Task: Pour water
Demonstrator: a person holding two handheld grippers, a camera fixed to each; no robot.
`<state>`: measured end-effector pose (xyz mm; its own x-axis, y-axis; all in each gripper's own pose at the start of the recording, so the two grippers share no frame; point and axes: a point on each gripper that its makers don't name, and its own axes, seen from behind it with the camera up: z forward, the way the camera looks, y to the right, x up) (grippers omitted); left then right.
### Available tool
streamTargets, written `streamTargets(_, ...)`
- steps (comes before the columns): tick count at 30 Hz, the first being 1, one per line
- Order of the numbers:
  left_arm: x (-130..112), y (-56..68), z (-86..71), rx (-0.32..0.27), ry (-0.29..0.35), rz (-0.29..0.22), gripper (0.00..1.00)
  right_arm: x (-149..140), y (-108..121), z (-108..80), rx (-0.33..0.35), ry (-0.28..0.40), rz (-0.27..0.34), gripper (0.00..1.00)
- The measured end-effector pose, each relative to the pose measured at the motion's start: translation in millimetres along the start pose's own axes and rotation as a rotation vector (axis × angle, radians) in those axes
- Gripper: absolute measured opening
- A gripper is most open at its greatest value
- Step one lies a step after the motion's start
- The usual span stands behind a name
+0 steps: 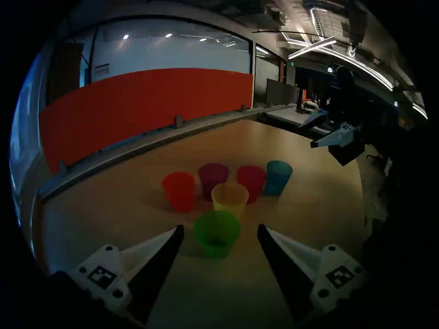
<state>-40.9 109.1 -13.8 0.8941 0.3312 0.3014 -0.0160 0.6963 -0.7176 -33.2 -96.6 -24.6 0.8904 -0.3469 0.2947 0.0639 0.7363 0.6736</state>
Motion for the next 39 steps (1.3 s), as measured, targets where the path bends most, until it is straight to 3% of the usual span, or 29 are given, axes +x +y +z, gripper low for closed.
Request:
streamTargets(8,-23.4,-2.5,7.6,0.004,-0.057,0.030,1.00,-21.5,-3.4,14.1,0.012,-0.040,0.005,1.00)
streamTargets(20,-50.8,-3.4,22.8,-0.001,-0.116,0.023,1.00,-45.6,-6.1,32.8,0.016,-0.082,0.001,1.00)
streamTargets(39,-63.2,-6.5,48.4,-0.019,-0.146,0.016,1.00,-71.7,-5.7,61.2,0.018,-0.132,0.001,1.00)
